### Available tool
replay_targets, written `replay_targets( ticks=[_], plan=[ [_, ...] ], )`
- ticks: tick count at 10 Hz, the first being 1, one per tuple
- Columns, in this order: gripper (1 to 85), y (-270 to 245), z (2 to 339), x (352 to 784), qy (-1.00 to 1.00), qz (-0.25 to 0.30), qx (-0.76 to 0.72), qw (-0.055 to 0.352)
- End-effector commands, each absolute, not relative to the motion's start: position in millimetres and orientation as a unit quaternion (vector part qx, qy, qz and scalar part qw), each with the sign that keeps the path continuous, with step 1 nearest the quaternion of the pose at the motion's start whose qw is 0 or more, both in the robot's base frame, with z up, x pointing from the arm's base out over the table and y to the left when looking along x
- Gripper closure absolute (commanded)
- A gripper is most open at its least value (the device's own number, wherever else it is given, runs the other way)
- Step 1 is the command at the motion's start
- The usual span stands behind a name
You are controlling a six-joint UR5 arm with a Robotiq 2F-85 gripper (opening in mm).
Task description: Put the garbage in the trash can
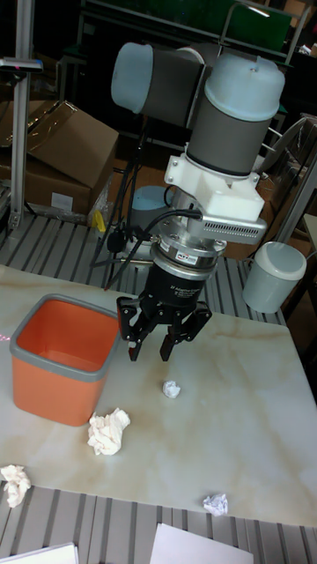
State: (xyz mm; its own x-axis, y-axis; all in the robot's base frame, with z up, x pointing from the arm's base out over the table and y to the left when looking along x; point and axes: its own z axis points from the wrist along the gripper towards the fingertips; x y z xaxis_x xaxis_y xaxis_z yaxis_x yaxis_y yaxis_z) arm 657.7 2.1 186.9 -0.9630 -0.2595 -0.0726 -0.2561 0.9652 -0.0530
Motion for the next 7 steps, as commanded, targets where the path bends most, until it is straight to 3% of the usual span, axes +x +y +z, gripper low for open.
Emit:
replay_targets(
  ticks=[1,4,7],
  plan=[
    [36.7,2,188,673,0.991,-0.017,-0.117,0.063],
    [37.7,2,190,688,0.990,-0.018,-0.108,0.092],
    [37.7,-27,187,717,0.983,0.003,-0.169,0.078]
  ],
)
